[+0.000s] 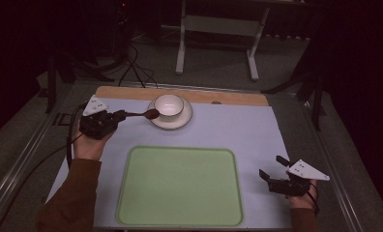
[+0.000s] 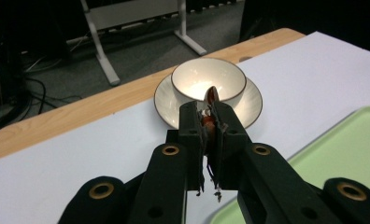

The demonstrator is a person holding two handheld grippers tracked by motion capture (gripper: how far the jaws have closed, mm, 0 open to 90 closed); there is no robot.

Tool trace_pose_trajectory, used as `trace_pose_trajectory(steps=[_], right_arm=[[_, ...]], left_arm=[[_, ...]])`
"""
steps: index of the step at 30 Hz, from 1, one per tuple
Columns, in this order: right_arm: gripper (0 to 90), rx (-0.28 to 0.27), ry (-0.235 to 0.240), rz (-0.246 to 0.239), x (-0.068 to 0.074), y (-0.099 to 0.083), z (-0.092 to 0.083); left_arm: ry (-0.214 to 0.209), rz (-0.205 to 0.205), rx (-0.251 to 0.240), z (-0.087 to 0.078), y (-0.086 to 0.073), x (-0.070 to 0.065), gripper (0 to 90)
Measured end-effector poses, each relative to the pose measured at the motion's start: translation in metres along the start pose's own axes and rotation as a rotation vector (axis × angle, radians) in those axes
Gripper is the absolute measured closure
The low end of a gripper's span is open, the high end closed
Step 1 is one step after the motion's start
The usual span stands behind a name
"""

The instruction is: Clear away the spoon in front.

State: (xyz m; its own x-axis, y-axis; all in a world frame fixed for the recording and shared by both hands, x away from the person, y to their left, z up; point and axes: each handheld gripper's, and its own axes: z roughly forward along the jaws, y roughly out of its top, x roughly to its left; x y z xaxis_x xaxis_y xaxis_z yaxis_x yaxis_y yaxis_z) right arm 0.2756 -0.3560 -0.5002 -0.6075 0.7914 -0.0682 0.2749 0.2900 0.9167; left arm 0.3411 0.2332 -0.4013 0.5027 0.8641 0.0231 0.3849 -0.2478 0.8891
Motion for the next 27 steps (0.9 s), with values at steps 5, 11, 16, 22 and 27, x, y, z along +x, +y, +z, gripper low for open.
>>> trace_pose_trajectory(steps=[5, 11, 16, 22, 27], right_arm=[[12.9, 0.0, -0.002, 0.0, 0.0, 0.0, 0.0], [12.9, -0.001, -0.005, 0.0, 0.0, 0.0, 0.0], [12.9, -0.001, -0.004, 0.001, 0.0, 0.0, 0.0], [12.9, -0.002, -0.005, 0.001, 0.0, 0.0, -0.001], [12.9, 0.0, -0.005, 0.001, 0.0, 0.0, 0.0]], left_arm=[[0.004, -0.006, 0.013, -0.008, -0.007, 0.0, 83.6], [0.006, -0.011, 0.038, -0.013, -0.017, -0.001, 83.7], [-0.004, -0.008, 0.059, -0.018, -0.023, -0.006, 83.7], [-0.009, -0.01, 0.079, -0.025, -0.033, -0.01, 83.7], [-0.004, -0.022, 0.097, -0.033, -0.043, -0.009, 83.7]])
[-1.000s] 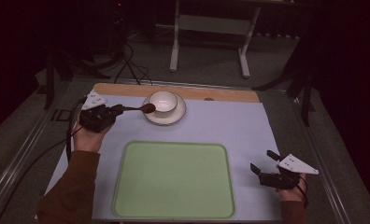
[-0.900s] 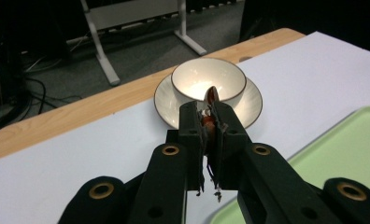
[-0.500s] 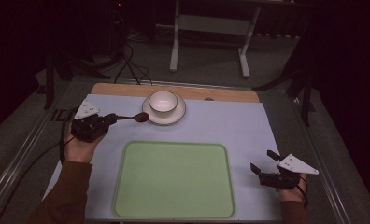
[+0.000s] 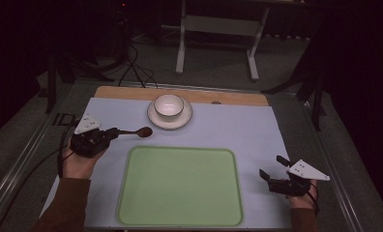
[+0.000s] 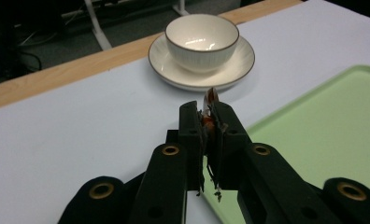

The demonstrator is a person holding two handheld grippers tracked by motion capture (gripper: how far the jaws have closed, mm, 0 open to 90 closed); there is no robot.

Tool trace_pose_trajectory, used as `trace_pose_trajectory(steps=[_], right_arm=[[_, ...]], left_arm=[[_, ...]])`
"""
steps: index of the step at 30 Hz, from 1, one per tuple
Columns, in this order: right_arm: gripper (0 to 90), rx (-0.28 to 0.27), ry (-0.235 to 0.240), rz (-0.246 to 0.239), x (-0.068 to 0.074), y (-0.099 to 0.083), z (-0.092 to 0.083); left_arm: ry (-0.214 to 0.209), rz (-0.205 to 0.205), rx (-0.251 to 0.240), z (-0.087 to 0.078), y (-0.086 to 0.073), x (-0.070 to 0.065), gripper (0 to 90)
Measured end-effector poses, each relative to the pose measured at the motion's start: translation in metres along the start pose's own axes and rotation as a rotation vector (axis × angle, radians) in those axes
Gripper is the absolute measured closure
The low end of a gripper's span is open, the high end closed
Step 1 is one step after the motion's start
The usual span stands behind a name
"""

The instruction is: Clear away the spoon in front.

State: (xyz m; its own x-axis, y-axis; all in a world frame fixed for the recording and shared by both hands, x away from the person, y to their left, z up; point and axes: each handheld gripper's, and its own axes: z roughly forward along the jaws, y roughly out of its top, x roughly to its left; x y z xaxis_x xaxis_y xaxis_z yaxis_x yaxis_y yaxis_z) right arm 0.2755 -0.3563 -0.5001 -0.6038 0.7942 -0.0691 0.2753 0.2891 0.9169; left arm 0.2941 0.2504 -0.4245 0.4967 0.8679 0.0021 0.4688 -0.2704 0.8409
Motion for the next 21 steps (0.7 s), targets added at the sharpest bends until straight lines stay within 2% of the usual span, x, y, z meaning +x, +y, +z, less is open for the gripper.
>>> trace_pose_trajectory(steps=[12, 18, 21], right_arm=[[12.9, 0.004, 0.002, -0.003, 0.0, 0.0, 0.001], [12.9, 0.007, 0.003, -0.002, 0.001, 0.0, 0.001], [12.9, 0.008, 0.003, -0.002, 0.001, 0.0, 0.001]], left_arm=[[0.014, -0.031, 0.035, -0.026, -0.023, -0.002, 83.5], [0.041, -0.046, 0.063, -0.023, -0.025, -0.002, 83.3], [0.046, -0.063, 0.05, -0.018, -0.022, -0.001, 83.1]])
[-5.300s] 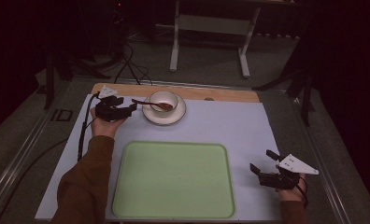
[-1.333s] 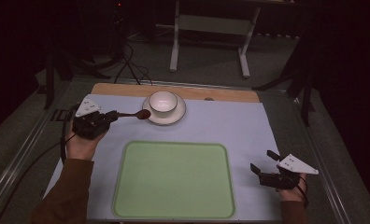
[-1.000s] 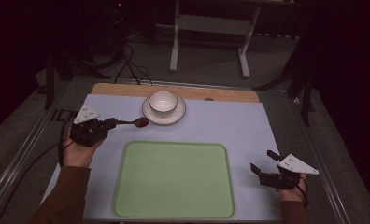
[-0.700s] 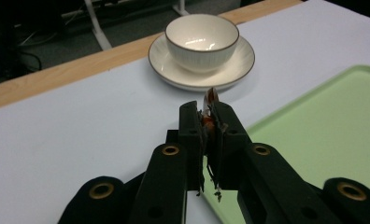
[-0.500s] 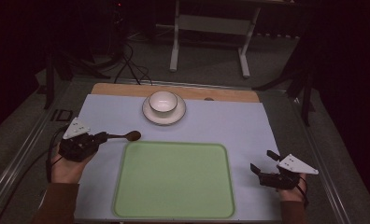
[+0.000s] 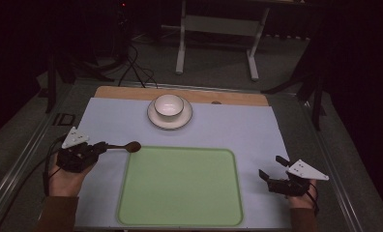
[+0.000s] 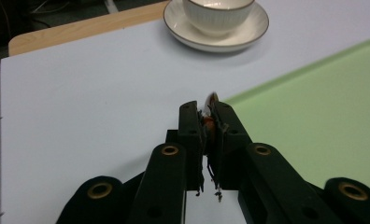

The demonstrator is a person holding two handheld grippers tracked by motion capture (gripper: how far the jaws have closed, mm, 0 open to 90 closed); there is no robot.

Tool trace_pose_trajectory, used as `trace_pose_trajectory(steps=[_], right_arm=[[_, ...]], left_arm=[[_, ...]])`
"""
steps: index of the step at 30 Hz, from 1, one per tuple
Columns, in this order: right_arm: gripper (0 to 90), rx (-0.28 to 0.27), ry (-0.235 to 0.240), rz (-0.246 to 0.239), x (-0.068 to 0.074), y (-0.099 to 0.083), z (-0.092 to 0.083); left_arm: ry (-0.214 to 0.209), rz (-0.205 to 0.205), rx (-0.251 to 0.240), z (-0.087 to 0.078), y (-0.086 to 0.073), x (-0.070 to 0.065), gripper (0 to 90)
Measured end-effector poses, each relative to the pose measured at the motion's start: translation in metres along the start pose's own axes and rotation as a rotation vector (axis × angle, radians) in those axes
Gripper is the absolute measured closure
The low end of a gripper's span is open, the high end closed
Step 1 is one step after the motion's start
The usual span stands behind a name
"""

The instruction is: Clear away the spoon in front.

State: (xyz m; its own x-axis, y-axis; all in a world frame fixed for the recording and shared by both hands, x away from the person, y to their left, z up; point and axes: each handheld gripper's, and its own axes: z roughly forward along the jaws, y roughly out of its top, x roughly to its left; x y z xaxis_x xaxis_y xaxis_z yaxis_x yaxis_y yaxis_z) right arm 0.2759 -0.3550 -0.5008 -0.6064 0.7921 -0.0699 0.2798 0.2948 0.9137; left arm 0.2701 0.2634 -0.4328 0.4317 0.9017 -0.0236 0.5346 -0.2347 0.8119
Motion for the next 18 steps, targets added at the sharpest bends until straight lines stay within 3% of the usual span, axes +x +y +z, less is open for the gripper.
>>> trace_pose_trajectory(steps=[10, 14, 18], right_arm=[[12.9, 0.002, 0.001, 0.001, 0.0, 0.0, 0.0], [12.9, 0.003, 0.0, 0.001, -0.001, 0.0, 0.0], [12.9, 0.004, -0.001, 0.002, -0.001, 0.0, 0.0]], left_arm=[[0.014, -0.078, -0.112, 0.024, 0.022, 0.011, 80.7], [0.044, -0.102, -0.125, 0.038, 0.032, 0.016, 80.7], [0.039, -0.13, -0.137, 0.05, 0.04, 0.021, 80.9]])
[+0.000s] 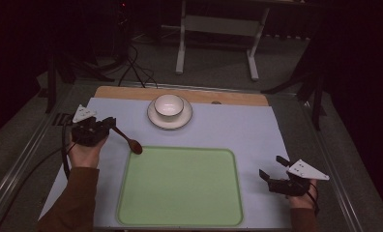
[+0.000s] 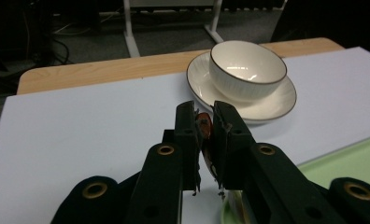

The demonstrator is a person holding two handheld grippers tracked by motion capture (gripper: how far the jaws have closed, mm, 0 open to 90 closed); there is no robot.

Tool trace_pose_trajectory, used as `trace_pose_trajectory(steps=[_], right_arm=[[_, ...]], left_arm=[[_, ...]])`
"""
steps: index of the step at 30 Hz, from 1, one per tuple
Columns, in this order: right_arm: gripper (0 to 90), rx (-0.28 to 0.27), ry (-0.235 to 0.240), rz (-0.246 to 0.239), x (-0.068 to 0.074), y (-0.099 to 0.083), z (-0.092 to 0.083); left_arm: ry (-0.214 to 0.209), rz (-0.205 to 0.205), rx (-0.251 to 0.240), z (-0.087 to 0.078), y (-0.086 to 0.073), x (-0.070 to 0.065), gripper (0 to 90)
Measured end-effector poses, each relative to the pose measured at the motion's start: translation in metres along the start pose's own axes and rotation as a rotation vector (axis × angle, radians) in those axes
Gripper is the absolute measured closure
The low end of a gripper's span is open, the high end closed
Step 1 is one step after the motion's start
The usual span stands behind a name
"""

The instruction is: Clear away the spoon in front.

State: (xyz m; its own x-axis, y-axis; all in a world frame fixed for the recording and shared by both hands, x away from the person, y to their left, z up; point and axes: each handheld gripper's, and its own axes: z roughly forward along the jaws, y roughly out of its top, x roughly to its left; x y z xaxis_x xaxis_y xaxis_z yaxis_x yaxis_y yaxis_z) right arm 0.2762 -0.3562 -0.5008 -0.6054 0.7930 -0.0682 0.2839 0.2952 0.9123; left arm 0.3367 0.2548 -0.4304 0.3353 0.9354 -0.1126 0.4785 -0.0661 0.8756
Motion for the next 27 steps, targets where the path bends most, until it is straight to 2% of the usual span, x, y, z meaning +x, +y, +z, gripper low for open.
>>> trace_pose_trajectory(steps=[4, 5, 6, 8, 13, 22, 26, 27], right_arm=[[12.9, 0.001, 0.001, 0.0, 0.0, 0.0, 0.0], [12.9, 0.001, 0.001, 0.0, 0.0, 0.0, 0.0], [12.9, 0.001, 0.001, 0.0, 0.0, 0.0, 0.0], [13.0, -0.001, 0.002, 0.002, 0.0, 0.0, 0.0], [13.5, 0.002, 0.004, 0.0, 0.0, 0.0, 0.0], [13.5, 0.002, 0.004, 0.0, 0.0, 0.0, 0.0], [13.5, 0.003, 0.004, 0.001, 0.0, 0.0, 0.0], [13.5, 0.002, 0.004, 0.0, 0.0, 0.0, 0.0]], left_arm=[[-0.02, -0.017, -0.006, 0.004, 0.004, 0.0, 82.4], [-0.048, -0.026, -0.012, 0.003, 0.005, -0.004, 83.2], [-0.048, -0.026, -0.012, 0.003, 0.005, -0.004, 83.7], [-0.061, 0.0, -0.009, -0.001, 0.006, -0.013, 83.9], [-0.102, 0.03, 0.01, -0.005, 0.006, -0.02, 83.9], [-0.117, 0.048, 0.031, -0.019, 0.004, -0.025, 83.7], [-0.125, 0.037, 0.043, -0.024, 0.003, -0.025, 83.7], [-0.125, 0.033, 0.067, -0.026, 0.002, -0.024, 83.7]])
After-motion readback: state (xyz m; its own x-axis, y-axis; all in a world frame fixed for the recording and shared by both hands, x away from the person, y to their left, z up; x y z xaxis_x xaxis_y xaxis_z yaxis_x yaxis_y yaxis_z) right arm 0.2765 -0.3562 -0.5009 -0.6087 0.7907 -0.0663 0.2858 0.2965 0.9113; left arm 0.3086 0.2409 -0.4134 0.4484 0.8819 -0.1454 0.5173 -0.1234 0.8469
